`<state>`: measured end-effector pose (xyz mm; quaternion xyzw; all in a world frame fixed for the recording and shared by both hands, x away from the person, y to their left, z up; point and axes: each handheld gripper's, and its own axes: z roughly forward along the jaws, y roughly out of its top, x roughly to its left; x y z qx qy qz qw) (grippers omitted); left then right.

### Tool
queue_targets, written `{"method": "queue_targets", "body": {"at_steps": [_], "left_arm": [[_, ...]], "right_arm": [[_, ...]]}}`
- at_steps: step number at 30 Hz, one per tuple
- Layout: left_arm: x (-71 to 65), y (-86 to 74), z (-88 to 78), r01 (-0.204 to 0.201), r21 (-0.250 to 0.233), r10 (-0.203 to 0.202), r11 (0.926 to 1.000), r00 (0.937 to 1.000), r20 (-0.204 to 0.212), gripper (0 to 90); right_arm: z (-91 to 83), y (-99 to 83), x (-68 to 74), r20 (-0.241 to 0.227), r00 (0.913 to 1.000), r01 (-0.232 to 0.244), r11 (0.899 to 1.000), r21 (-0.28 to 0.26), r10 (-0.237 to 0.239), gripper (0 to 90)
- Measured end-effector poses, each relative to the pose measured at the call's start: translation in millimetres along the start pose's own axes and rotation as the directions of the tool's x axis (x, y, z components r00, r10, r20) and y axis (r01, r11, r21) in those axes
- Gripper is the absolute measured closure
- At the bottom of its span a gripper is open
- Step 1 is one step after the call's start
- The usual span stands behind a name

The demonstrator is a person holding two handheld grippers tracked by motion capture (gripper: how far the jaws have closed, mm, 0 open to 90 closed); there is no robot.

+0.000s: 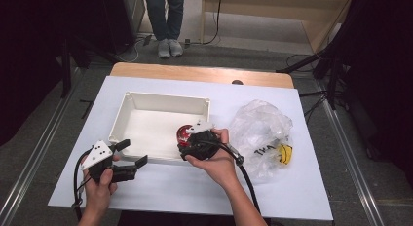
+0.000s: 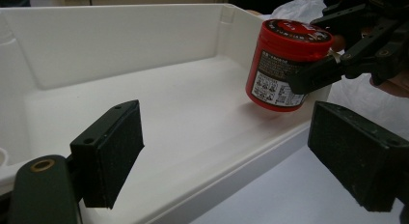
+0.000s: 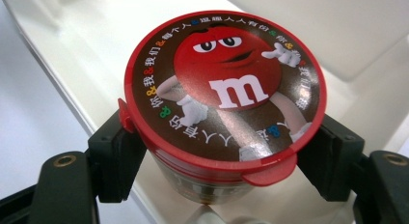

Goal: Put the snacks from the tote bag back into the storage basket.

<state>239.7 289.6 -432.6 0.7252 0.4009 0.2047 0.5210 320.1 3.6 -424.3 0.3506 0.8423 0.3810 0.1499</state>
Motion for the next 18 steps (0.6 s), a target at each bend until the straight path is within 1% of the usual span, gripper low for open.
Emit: {"method": "queue_targets", "body": {"at_steps": [3,5,8,9,11,12,13,14,18], "left_arm": [[-0.1,0.0,0.1,0.0,0.0,0.0,1.0,1.0,0.0,12.7],[-0.1,0.0,0.2,-0.003,0.003,0.003,1.0,1.0,0.002,12.7],[-0.6,0.1,0.6,-0.004,0.002,0.004,1.0,1.0,0.003,12.7],[-0.7,0.1,0.6,-0.006,0.003,0.006,1.0,1.0,0.003,12.7],[-1.0,0.1,0.6,-0.006,0.003,0.006,1.0,1.0,0.003,12.7],[-0.9,0.0,0.6,-0.006,0.004,0.006,1.0,1.0,0.004,12.7],[-0.9,0.0,0.6,-0.006,0.004,0.006,1.0,1.0,0.004,12.7],[-0.8,-0.1,0.6,-0.006,0.003,0.006,1.0,1.0,0.004,12.7],[-0.4,-0.2,0.7,-0.005,0.003,0.005,1.0,1.0,0.004,12.7]], "right_arm": [[-1.6,-0.3,-0.7,0.01,0.9999,0.003,1.0,0.005,-0.004,24.1],[-3.1,-0.4,-0.8,-0.002,1.0,0.008,1.0,0.001,-0.008,23.6],[-6.5,-0.3,-0.1,-0.001,0.9998,0.019,1.0,-0.002,-0.019,23.5],[-7.5,-0.4,-0.1,-0.006,0.9999,0.016,1.0,-0.005,-0.016,23.5],[-10.3,0.1,-0.5,-0.009,0.9998,0.016,1.0,-0.014,-0.017,24.4],[-12.3,0.5,-0.9,-0.015,0.9998,0.01,1.0,-0.028,-0.01,24.5],[-12.3,0.5,-0.9,-0.015,0.9998,0.01,1.0,-0.028,-0.01,24.5],[-17.6,2.2,-2.6,-0.024,0.9997,0.0,0.999,-0.045,-0.001,24.6],[-24.9,3.8,-6.2,-0.024,0.9997,-0.006,0.998,-0.064,0.004,24.3]]}}
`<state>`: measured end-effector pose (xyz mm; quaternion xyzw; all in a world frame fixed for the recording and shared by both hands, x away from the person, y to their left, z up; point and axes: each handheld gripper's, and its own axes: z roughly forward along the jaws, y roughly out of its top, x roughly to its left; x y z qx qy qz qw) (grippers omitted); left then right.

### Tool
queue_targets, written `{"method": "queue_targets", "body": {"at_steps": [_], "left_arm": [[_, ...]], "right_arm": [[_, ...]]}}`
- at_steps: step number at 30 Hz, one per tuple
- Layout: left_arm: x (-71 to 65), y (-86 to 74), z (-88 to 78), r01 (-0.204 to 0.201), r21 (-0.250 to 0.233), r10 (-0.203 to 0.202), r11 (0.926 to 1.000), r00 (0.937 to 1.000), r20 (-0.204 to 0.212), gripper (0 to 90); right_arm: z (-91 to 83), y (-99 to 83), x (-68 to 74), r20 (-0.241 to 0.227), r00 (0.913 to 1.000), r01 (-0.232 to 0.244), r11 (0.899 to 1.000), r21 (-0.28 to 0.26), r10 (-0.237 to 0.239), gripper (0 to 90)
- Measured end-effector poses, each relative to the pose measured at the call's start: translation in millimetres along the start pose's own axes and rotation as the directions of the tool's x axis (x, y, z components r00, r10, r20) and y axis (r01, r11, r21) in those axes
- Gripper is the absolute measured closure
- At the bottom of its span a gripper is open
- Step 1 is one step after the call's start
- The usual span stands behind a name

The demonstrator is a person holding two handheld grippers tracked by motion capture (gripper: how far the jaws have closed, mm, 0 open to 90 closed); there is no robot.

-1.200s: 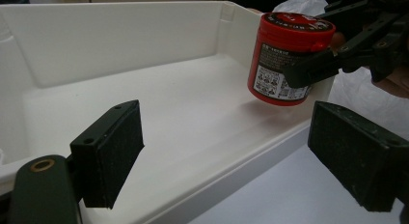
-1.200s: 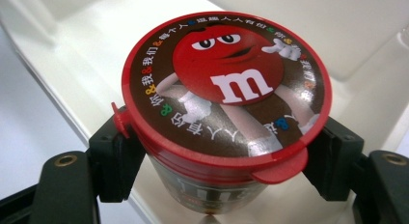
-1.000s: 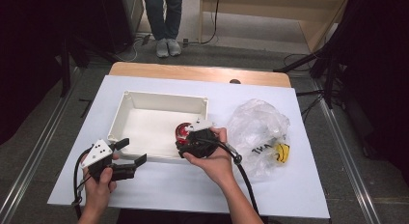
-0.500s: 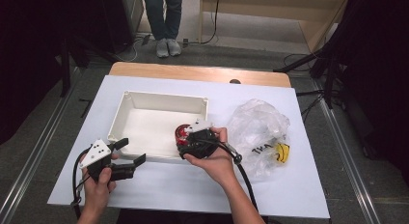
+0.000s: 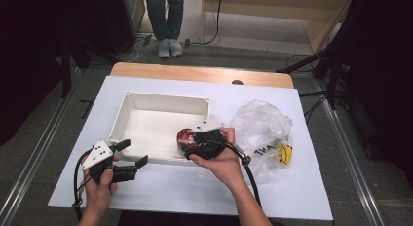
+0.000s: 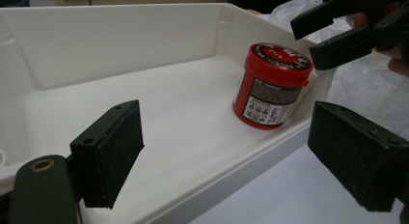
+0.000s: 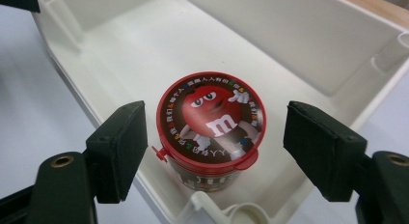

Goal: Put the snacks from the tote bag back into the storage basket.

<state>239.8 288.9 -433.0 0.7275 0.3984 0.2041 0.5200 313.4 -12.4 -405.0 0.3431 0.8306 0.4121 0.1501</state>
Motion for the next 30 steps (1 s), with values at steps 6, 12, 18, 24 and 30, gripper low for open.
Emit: {"method": "queue_targets", "body": {"at_steps": [6,12,18,24,30], "left_arm": [[0.7,-0.3,-0.2,0.002,0.0,-0.002,1.0,1.0,-0.006,12.6],[0.0,-1.0,1.0,-0.002,0.003,0.002,1.0,1.0,-0.006,12.7],[-0.6,-1.6,1.7,-0.006,0.004,0.006,1.0,1.0,-0.006,12.7],[-0.6,-2.1,1.9,-0.006,0.004,0.006,1.0,0.9999,-0.013,12.7],[-0.4,-2.2,2.2,-0.008,0.008,0.008,0.9999,0.9999,-0.013,12.6]], "right_arm": [[-13.2,0.9,-7.7,0.001,0.9997,-0.023,0.999,-0.033,0.024,22.8],[-26.5,-0.6,-16.5,0.01,0.9991,-0.04,0.997,-0.063,0.041,21.1],[-40.2,-5.5,-28.0,0.027,0.9972,-0.067,0.994,-0.088,0.07,20.0],[-49.8,-14.7,-38.9,0.043,0.9939,-0.096,0.99,-0.108,0.101,19.1],[-57.5,-22.9,-47.6,0.053,0.9914,-0.112,0.986,-0.124,0.119,18.4]]}}
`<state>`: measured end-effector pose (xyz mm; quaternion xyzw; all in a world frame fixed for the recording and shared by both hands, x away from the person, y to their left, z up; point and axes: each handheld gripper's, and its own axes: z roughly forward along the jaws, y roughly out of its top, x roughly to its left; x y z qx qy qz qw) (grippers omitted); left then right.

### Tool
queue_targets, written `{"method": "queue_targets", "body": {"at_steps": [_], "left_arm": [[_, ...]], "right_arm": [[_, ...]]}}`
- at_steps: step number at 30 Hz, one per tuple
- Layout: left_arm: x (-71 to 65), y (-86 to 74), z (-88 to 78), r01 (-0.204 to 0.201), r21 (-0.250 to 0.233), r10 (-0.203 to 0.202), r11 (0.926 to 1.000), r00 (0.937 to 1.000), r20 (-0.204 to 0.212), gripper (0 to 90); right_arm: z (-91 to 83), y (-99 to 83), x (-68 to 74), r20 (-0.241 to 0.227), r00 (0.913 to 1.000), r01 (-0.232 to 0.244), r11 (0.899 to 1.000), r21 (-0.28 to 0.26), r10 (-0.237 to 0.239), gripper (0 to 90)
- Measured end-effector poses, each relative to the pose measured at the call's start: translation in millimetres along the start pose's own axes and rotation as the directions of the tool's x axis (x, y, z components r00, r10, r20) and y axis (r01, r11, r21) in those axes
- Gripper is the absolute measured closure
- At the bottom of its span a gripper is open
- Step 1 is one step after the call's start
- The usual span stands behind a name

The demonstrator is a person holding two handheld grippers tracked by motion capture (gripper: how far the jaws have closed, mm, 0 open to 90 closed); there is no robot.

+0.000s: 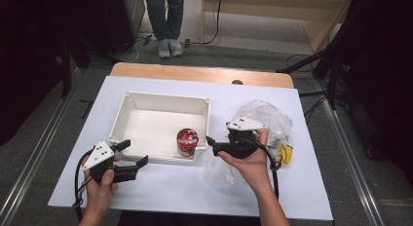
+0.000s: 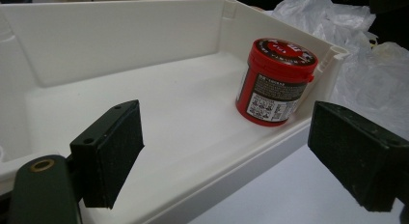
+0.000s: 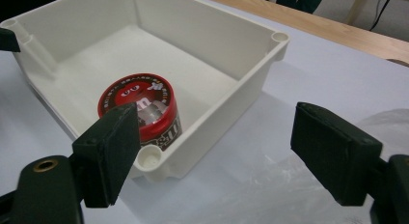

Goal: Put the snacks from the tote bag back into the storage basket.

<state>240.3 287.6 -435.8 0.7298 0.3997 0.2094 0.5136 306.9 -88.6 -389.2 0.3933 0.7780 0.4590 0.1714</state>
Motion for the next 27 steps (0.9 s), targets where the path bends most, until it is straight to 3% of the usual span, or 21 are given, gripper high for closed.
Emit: {"method": "queue_targets", "body": {"at_steps": [17,27], "left_arm": [[-0.4,-1.2,1.5,-0.002,0.008,0.002,1.0,1.0,-0.003,12.6],[-0.9,-1.5,1.4,-0.006,0.011,0.006,0.9999,1.0,-0.007,12.6]], "right_arm": [[-29.1,-19.4,-33.3,0.041,0.9974,-0.057,0.997,-0.042,0.059,16.3],[-41.6,-41.0,-50.3,0.057,0.9944,-0.087,0.995,-0.048,0.089,15.6]]}}
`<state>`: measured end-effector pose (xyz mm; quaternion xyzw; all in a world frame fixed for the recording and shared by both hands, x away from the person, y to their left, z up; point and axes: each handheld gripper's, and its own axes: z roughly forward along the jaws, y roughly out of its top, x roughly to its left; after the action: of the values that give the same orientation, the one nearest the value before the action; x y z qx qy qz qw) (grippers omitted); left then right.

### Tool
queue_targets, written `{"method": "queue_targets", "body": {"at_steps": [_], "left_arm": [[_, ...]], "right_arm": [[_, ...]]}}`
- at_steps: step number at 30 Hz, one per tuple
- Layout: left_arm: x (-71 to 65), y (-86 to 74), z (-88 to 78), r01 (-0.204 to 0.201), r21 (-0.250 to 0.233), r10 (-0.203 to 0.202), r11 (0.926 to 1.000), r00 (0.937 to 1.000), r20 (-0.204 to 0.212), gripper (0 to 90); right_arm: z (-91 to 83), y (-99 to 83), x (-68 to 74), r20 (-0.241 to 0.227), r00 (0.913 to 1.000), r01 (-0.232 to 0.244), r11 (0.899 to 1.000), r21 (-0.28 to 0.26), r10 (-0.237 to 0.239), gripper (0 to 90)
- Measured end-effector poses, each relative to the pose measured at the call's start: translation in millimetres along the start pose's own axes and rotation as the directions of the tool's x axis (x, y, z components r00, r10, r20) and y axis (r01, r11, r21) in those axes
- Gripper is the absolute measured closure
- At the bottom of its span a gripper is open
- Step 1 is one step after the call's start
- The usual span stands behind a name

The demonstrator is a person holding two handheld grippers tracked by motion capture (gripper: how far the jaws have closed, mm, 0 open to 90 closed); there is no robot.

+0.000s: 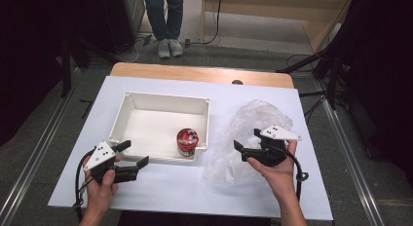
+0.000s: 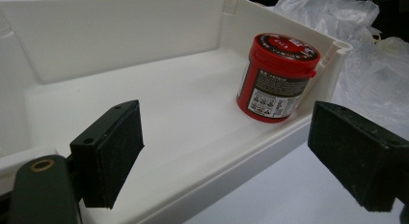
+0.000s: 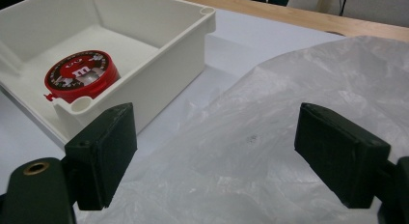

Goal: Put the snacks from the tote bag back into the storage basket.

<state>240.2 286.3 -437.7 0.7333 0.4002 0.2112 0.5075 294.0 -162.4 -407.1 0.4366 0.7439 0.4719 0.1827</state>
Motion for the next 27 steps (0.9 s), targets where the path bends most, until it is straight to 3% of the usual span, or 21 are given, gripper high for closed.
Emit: {"method": "queue_targets", "body": {"at_steps": [16,27], "left_arm": [[-1.3,-0.8,1.7,-0.007,0.01,0.007,0.9999,1.0,-0.006,12.6],[-0.2,-0.9,-0.3,-0.003,0.006,0.003,1.0,0.9999,-0.01,12.6]], "right_arm": [[-24.1,-25.1,-26.4,0.04,0.9982,-0.045,0.999,-0.018,0.045,15.5],[-41.2,-48.5,-50.3,0.094,0.9916,-0.088,0.996,-0.017,0.089,15.5]]}}
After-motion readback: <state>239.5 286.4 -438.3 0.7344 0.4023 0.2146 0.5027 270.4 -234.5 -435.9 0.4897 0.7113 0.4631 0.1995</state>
